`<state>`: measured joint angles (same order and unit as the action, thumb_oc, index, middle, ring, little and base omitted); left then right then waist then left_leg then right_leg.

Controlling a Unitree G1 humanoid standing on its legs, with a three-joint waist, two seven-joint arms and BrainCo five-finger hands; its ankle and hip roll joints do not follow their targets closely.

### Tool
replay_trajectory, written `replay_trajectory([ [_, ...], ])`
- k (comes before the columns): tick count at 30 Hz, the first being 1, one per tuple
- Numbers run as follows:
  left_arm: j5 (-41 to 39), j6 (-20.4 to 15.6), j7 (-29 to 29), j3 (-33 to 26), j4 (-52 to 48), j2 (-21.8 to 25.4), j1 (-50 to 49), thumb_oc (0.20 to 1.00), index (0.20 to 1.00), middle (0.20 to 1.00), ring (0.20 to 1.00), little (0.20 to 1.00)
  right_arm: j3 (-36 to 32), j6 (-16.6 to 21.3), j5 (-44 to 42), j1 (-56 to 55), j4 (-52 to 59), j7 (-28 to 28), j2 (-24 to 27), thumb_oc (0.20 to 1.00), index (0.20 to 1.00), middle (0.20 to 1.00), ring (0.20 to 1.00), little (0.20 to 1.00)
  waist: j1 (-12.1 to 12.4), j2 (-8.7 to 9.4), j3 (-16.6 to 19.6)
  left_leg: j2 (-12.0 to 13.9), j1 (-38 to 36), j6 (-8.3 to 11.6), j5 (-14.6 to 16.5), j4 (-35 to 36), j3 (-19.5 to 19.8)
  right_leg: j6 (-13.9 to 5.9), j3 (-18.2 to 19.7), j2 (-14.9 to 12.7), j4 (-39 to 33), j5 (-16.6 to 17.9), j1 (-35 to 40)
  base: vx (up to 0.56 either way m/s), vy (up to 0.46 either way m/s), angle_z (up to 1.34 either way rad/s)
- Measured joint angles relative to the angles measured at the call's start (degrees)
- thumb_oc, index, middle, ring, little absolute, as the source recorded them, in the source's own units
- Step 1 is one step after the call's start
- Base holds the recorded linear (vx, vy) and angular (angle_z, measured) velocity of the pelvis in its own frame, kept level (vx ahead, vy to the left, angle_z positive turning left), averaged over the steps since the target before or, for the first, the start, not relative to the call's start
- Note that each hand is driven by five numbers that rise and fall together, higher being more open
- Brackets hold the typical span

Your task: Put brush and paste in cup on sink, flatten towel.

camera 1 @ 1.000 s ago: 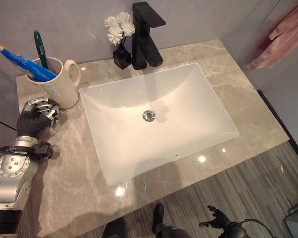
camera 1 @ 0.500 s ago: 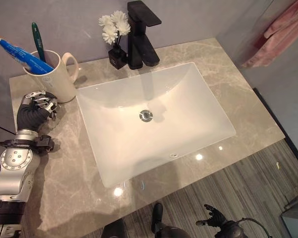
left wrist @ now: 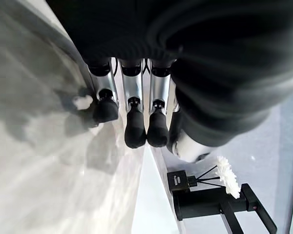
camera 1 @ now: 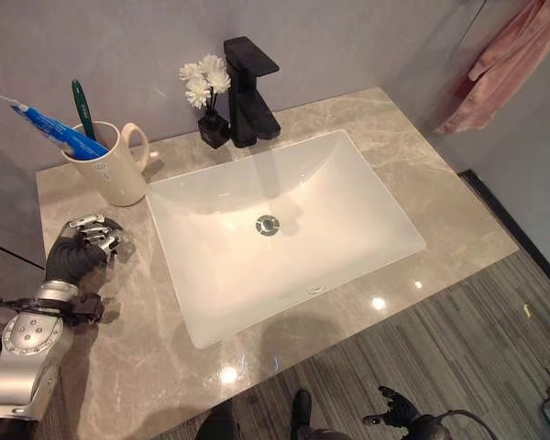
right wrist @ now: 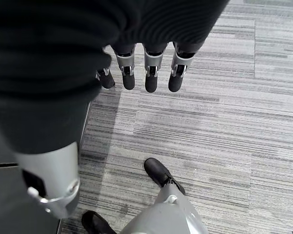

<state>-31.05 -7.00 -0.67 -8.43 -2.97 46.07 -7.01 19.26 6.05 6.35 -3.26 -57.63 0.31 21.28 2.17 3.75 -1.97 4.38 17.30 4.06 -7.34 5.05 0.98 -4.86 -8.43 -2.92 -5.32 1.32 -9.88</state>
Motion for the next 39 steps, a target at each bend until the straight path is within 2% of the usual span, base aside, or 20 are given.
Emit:
replay_trajectory([
  [8, -0.18, 0.00, 0.88, 0.18, 0.19, -0.26, 1.21, 0.200, 0.200, 0.200, 0.200, 0.200, -0.01, 0.01, 0.00, 0.00, -0.24, 0.00, 0.17, 1.000, 1.000, 1.000, 1.000, 1.000, 0.03, 0.04, 0.02, -0.09, 0.61, -0.01, -0.01, -0.01, 0.08, 0.01, -0.07, -0.06, 0.00, 0.01, -0.60, -0.02, 0.003, 0.00],
  [15, -0.58, -0.65, -0.18, 0.52, 5.47, -0.14, 8.83, 0.200, 0.200, 0.200, 0.200, 0.200, 0.00, -0.01, -0.03, 0.01, -0.25, 0.01, 0.85, 1.000, 1.000, 1.000, 1.000, 1.000, -0.55, 0.27, -0.07, -0.06, 3.10, -0.01, -0.36, -0.02, -0.08, 0.11, 0.07, 0.01, 0.44, 0.48, -3.22, -0.03, -0.002, -0.01],
  [24, -0.61, -2.04, -3.10, 0.73, 11.03, 1.47, 19.96, 0.200, 0.200, 0.200, 0.200, 0.200, -0.01, 0.00, -0.24, 0.31, -0.20, 0.00, 1.41, 1.000, 1.000, 1.000, 1.000, 1.000, -1.92, 1.97, -2.96, 0.14, 4.04, 0.13, -0.41, -0.01, -0.14, 0.09, 0.17, 0.13, 0.08, 0.51, -4.19, 0.00, 0.000, 0.00],
  [29, -0.58, -2.34, -4.08, 2.22, 16.86, 5.46, 25.09, 0.200, 0.200, 0.200, 0.200, 0.200, 0.01, 0.00, -1.11, 1.44, 1.13, 0.11, 1.65, 1.000, 1.000, 1.000, 1.000, 1.000, -3.08, 2.71, -3.41, 0.23, 4.20, 0.15, -0.39, -0.01, -0.25, 0.06, 0.28, 0.21, -0.01, 0.49, -4.45, 0.00, 0.000, 0.00],
  [35, -0.32, -2.38, -5.80, 2.60, 20.02, 5.70, 29.28, 0.200, 0.200, 0.200, 0.200, 0.200, 0.40, -0.03, -1.17, 1.64, 1.21, 0.14, 1.69, 1.000, 1.000, 1.000, 1.000, 1.000, -3.36, 3.08, -3.46, 0.23, 4.99, 0.12, -0.42, -0.02, -0.73, 0.09, 0.76, 0.19, 0.45, 0.75, -5.29, 0.00, -0.004, -0.03],
  [39, 0.13, -2.42, -6.07, 3.43, 22.39, 7.56, 32.54, 0.200, 0.200, 0.200, 0.200, 0.200, 1.86, 0.03, -1.18, 1.99, 2.76, 0.19, 1.75, 1.000, 1.000, 1.000, 1.000, 1.000, -3.41, 4.27, -3.84, 0.63, 4.98, 0.13, -0.41, -0.02, -1.34, 0.08, 1.50, 0.47, 0.45, 0.90, -5.63, 0.00, -0.015, -0.08],
])
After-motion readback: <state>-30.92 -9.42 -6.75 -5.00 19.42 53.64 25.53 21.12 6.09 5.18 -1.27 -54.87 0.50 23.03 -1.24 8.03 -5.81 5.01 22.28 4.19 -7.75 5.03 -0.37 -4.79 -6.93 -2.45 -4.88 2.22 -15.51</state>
